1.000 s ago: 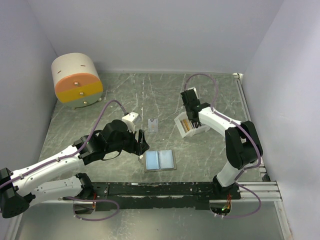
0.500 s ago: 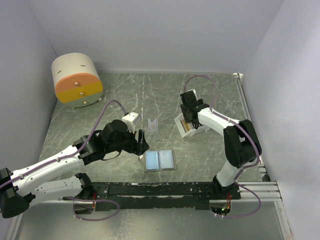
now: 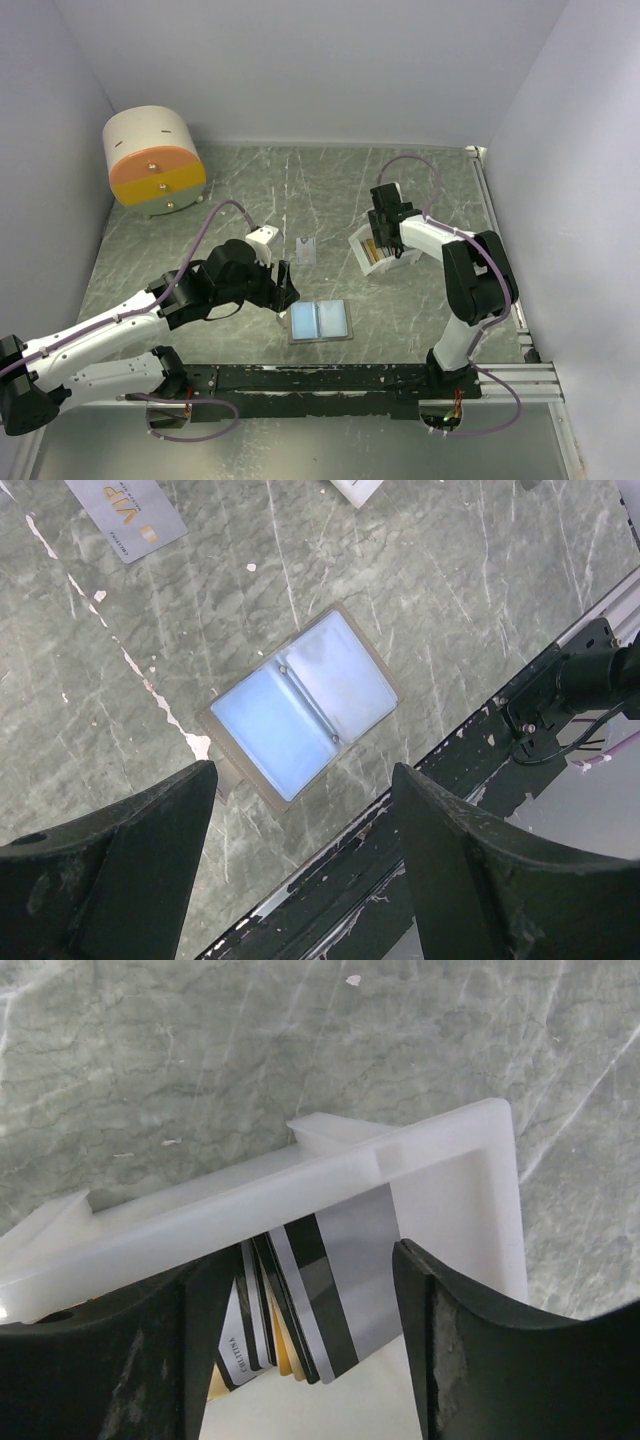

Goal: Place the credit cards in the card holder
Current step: Pick up the credit card from the storage box.

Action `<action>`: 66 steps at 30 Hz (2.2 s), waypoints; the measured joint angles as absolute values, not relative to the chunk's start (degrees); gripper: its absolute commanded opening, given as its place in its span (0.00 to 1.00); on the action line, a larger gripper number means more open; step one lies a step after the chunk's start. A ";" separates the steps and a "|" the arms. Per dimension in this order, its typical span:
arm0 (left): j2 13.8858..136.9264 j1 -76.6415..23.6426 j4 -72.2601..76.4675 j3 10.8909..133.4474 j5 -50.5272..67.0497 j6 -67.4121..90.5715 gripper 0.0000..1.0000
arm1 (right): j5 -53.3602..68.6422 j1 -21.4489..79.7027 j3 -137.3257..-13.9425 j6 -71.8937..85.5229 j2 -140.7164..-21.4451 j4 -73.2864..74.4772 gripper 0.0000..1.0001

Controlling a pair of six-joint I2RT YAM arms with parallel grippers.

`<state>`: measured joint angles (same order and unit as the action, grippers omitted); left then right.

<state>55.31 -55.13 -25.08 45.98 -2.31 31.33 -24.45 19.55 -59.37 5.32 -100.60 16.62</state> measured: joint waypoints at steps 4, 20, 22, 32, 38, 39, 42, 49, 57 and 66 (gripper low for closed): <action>55.29 -55.13 -25.06 45.98 -2.13 31.27 0.82 | -23.16 19.57 -59.40 5.26 -100.90 16.25 0.47; 55.20 -55.13 -24.05 45.78 -0.89 31.27 0.82 | -17.30 20.27 -60.34 5.37 -95.33 19.70 0.00; 55.18 -55.13 -23.97 45.78 -0.80 31.29 0.82 | -17.28 20.27 -60.55 5.37 -94.26 20.29 0.00; 54.57 -55.13 -23.81 45.28 -0.80 31.29 0.82 | -17.47 20.38 -61.10 5.65 -91.72 22.48 0.00; 54.50 -55.13 -23.81 45.25 -0.80 31.29 0.82 | -22.68 20.60 -62.46 6.46 -91.64 24.99 0.00; 54.48 -55.13 -23.81 45.25 -0.80 31.29 0.82 | -23.42 20.60 -62.67 6.61 -91.64 25.32 0.00; 54.46 -55.13 -23.79 45.23 -0.82 31.31 0.82 | -25.12 20.62 -63.07 6.92 -91.00 26.33 0.00; 54.65 -55.13 -23.81 45.08 -0.93 31.35 0.81 | -27.05 20.64 -64.18 8.14 -86.96 29.02 0.00; 55.11 -55.13 -23.35 44.77 -1.26 33.52 0.73 | -24.67 20.82 -65.76 10.44 -79.44 31.66 0.00; 57.49 -55.13 -20.51 43.09 -1.13 39.16 0.24 | -13.47 20.97 -63.02 15.07 -65.30 30.37 0.00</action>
<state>57.49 -55.13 -20.51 43.09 -1.13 39.16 -13.47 20.97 -63.02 15.07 -65.30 30.37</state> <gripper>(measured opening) 0.416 0.006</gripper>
